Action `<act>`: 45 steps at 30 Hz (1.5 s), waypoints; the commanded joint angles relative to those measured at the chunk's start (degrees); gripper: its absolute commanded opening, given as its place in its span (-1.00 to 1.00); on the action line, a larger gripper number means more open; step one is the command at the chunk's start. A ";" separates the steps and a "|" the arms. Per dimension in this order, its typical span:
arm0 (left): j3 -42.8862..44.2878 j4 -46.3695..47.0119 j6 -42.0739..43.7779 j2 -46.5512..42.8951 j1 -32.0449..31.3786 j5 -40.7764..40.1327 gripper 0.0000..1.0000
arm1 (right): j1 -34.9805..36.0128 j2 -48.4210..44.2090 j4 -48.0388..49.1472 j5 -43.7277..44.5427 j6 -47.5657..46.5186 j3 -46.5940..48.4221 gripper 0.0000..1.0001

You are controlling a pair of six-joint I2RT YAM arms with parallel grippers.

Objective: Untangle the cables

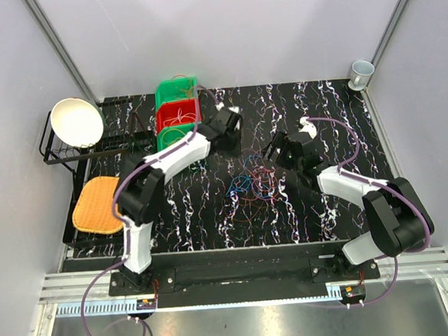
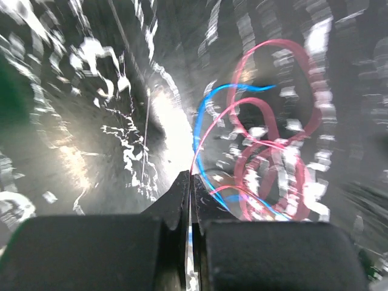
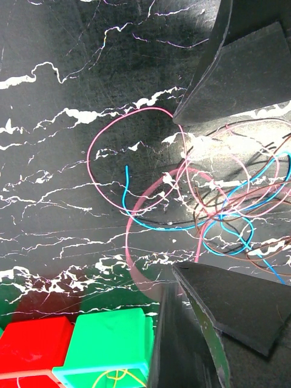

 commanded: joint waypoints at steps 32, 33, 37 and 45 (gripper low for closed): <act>-8.73 -2.71 7.83 -33.45 -3.42 -9.87 -1.00 | -0.74 -1.82 4.88 -1.54 0.72 -0.41 0.99; -8.56 -2.80 8.09 -33.37 -3.33 -10.31 -1.00 | -0.74 -1.55 5.15 -2.16 0.63 -0.41 1.00; -7.50 -3.50 8.44 -33.10 -3.33 -11.72 -1.00 | -0.74 -0.32 7.34 -6.12 -0.16 0.12 0.99; -14.34 -5.08 7.05 -34.86 -2.81 -20.41 -1.00 | -0.74 2.05 10.16 -14.12 -2.35 1.26 1.00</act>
